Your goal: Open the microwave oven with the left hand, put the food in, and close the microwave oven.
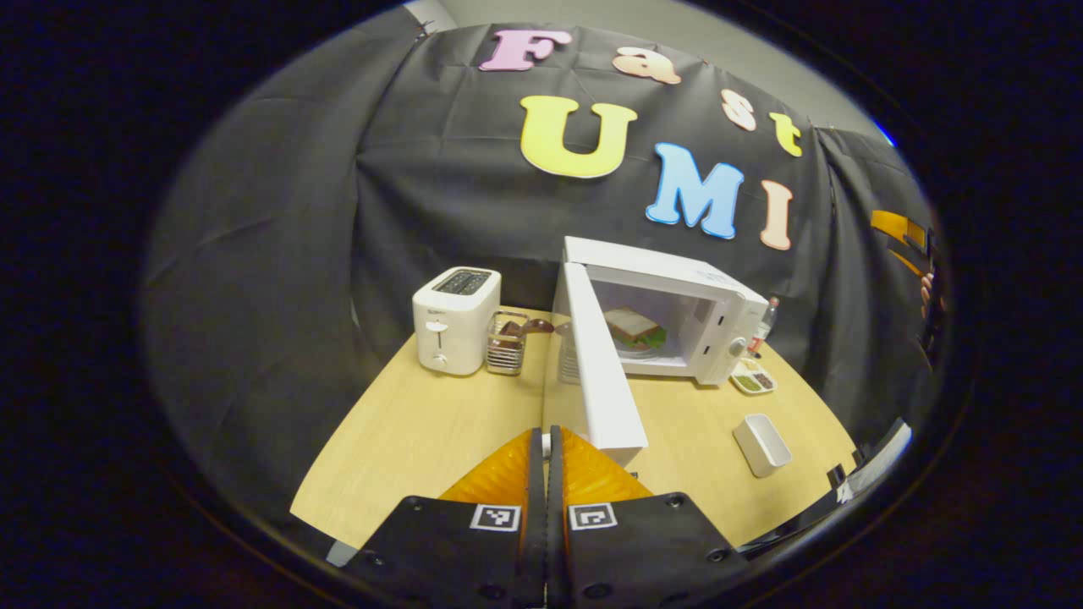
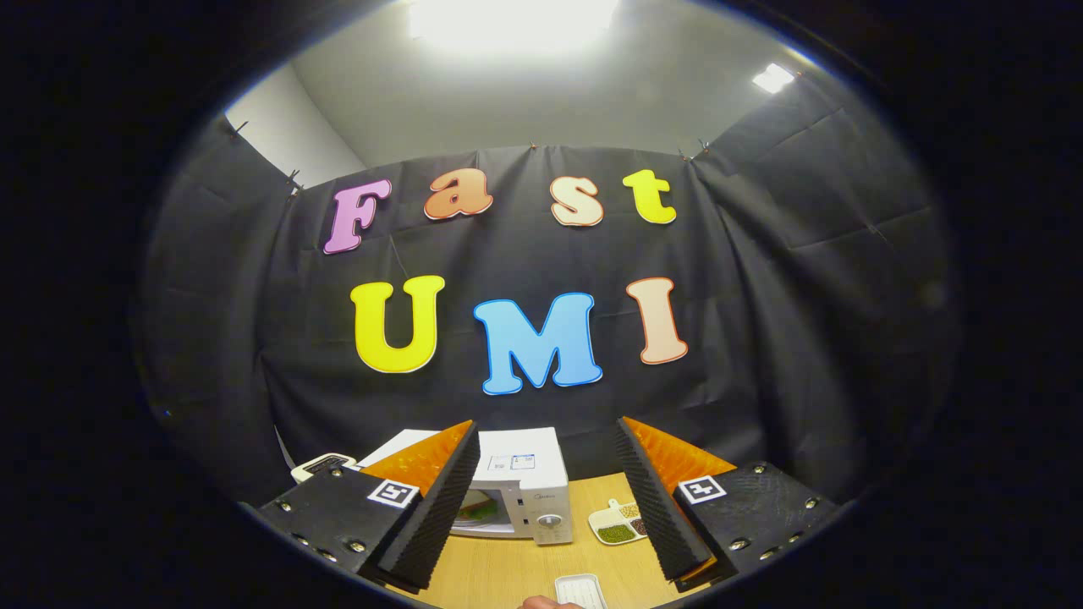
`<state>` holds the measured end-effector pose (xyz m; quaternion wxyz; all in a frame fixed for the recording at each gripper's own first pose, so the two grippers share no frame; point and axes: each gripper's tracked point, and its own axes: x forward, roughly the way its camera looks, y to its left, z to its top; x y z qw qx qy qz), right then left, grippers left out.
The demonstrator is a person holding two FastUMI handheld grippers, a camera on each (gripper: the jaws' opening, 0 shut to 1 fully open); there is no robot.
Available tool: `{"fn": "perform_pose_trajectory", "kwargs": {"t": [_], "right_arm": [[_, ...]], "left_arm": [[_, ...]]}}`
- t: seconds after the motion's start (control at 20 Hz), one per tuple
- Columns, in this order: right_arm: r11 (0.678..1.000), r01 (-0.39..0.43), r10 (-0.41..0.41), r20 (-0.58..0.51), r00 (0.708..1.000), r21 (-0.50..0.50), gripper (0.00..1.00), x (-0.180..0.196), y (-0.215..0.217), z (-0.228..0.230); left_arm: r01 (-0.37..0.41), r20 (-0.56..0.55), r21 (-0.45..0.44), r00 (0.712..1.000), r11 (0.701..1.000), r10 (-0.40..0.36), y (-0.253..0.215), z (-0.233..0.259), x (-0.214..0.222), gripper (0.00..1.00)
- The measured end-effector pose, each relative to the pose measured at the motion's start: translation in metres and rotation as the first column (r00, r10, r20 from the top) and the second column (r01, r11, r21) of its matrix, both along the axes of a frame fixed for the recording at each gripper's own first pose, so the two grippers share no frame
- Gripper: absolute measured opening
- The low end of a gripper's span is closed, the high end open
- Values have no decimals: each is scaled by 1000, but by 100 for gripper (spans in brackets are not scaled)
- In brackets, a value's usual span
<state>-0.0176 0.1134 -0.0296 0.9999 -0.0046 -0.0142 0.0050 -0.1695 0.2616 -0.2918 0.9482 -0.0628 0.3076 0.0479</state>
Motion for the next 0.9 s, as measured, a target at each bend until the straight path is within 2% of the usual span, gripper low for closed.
{"fn": "perform_pose_trajectory", "kwargs": {"t": [0.1,0.3,0.35,0.5,0.55,0.8,0.9], "right_arm": [[1000,-12,12,0,1000,-5,96,4,-7,1],[999,-18,18,12,1000,-34,96,19,-30,8],[999,-22,22,7,1000,-35,95,23,-34,8],[999,-42,42,-9,999,-24,95,34,-47,6],[999,-46,46,-18,999,-17,96,37,-52,5],[998,-61,61,-1,998,-11,96,58,-73,13],[998,-57,57,7,998,-23,95,65,-82,14]], "left_arm": [[36,10,-20,999,999,-36,-28,-2,9,7],[28,24,-94,999,995,-26,-74,0,30,10],[25,21,-109,1000,994,-23,-83,-2,35,7],[16,11,-157,1000,987,-15,-114,-8,52,7],[18,10,-161,1000,987,-17,-123,-9,57,10],[47,-1,-163,999,986,-48,-164,-14,89,5],[56,-6,-167,998,984,-57,-178,-16,105,7]]}}
